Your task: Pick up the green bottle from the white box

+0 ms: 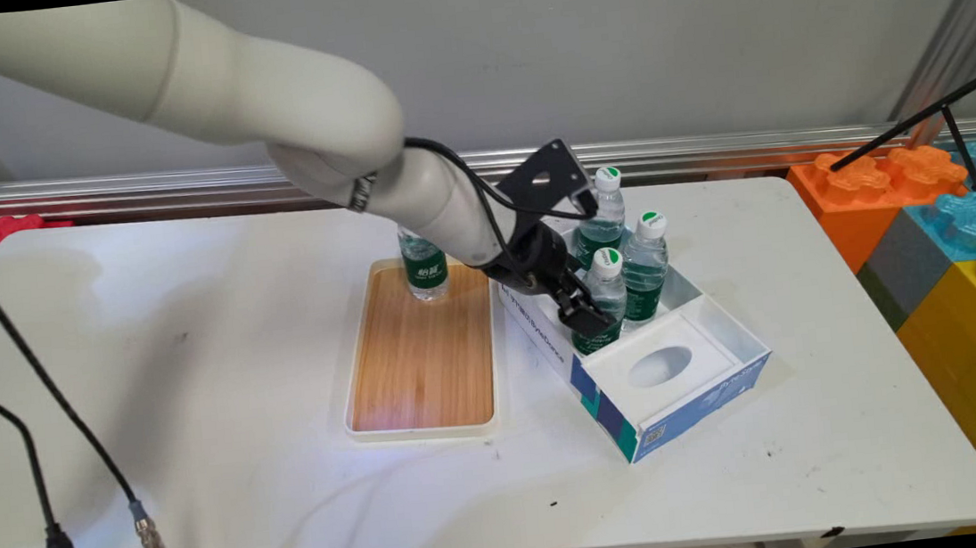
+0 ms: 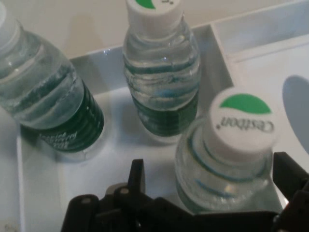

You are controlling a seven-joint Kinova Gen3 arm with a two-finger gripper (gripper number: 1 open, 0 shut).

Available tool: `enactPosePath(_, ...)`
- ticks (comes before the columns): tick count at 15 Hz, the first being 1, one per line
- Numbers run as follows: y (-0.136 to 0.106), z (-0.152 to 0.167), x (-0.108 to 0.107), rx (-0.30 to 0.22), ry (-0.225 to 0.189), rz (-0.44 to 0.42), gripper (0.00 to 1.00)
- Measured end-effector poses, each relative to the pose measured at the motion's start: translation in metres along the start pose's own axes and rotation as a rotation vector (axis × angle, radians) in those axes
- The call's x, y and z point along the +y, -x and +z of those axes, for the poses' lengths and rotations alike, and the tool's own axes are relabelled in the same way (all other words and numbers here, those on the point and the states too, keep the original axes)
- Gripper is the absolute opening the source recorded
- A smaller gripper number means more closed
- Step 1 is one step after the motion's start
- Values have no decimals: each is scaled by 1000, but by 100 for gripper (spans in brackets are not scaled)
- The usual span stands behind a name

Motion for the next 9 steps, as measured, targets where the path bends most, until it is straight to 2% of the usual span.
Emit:
enactPosePath(8,1,31,-1,15,8,-9,100)
enactPosePath(9,1,32,-1,18,9,-12,0)
